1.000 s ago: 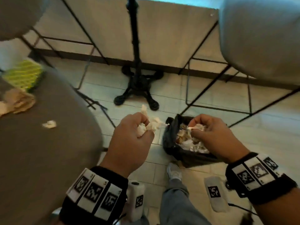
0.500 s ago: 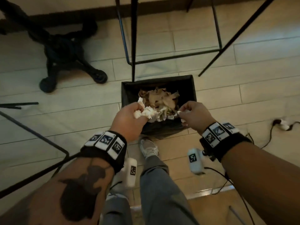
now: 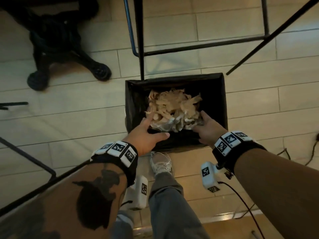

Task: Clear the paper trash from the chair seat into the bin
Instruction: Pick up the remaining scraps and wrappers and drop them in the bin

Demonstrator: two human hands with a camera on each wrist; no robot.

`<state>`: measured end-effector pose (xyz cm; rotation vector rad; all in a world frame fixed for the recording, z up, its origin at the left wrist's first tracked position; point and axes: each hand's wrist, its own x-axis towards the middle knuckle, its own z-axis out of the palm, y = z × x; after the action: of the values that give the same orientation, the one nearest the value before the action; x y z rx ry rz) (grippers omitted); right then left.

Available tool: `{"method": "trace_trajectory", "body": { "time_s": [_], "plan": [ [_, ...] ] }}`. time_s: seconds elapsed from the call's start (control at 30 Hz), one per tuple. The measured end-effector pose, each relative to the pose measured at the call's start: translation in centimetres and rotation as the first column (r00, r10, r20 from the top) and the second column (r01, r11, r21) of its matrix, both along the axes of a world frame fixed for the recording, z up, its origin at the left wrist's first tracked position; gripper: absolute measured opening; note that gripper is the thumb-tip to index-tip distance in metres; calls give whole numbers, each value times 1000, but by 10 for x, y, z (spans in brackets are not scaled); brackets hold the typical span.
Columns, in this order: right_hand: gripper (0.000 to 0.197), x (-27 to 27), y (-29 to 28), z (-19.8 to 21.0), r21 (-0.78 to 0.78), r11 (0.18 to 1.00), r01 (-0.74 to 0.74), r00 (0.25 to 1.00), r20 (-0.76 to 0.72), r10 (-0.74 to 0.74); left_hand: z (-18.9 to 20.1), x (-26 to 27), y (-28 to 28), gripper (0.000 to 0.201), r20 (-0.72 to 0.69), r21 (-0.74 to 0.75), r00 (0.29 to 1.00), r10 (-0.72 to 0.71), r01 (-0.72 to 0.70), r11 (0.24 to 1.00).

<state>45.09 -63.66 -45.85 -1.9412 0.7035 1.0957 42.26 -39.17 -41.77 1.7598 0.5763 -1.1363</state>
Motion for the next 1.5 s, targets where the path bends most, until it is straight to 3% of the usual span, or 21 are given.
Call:
{"method": "trace_trajectory", "body": {
  "time_s": [0.1, 0.2, 0.27, 0.33, 0.43, 0.57, 0.7, 0.83, 0.93, 1.07, 1.17, 1.23, 1.3, 1.37, 1.5],
  "plan": [
    [77, -6, -3, 4, -57, 986, -158, 987, 34, 160, 17, -12, 16, 120, -30, -42, 991, 128, -129, 991],
    [59, -6, 26, 43, -115, 929, -352, 935, -12, 353, 66, -26, 39, 117, -3, -56, 977, 215, -215, 975],
    [42, -10, 45, 74, -136, 839, -527, 849, -49, 526, 110, -36, 55, 101, 54, -56, 974, 222, -219, 974],
    [34, -18, 62, 104, -145, 776, -614, 787, -40, 615, 156, -47, 74, 77, 117, -48, 972, 202, -198, 979],
    [23, -25, 98, 158, -126, 720, -683, 727, -24, 686, 225, -73, 104, 53, 176, -89, 956, 234, -221, 971],
    [7, -33, 171, 243, -121, 690, -714, 687, 74, 723, 313, -120, 159, 40, 297, -137, 915, 273, -243, 960],
    [15, -44, 263, 324, -110, 644, -757, 593, 300, 748, 402, -179, 233, 33, 491, -96, 820, 293, -284, 954],
    [22, -60, 377, 420, -67, 513, -856, 412, 510, 755, 463, -240, 303, 25, 653, -111, 612, 446, -506, 856],
    [26, -67, 457, 474, -80, 433, -898, 284, 647, 708, 474, -263, 353, 22, 776, 30, 473, 418, -690, 723],
    [41, -69, 564, 504, -263, 305, -915, 29, 714, 700, 469, -280, 433, 39, 890, 216, 347, 297, -893, 395],
    [51, -63, 630, 500, -355, 259, -898, -102, 741, 663, 451, -282, 490, 73, 878, 389, 417, 234, -908, 157],
    [57, -59, 669, 493, -394, 265, -880, -131, 738, 662, 441, -276, 519, 95, 831, 467, 465, 305, -881, 71],
    [63, -55, 700, 485, -403, 272, -874, -113, 712, 693, 434, -269, 541, 107, 766, 515, 492, 414, -855, 64],
    [70, -52, 720, 476, -396, 257, -881, -87, 670, 737, 432, -263, 554, 112, 687, 550, 536, 490, -825, 132],
    [84, -54, 736, 464, -444, 115, -889, -162, 539, 827, 420, -256, 568, 98, 592, 549, 602, 536, -788, 278]
  ]
}}
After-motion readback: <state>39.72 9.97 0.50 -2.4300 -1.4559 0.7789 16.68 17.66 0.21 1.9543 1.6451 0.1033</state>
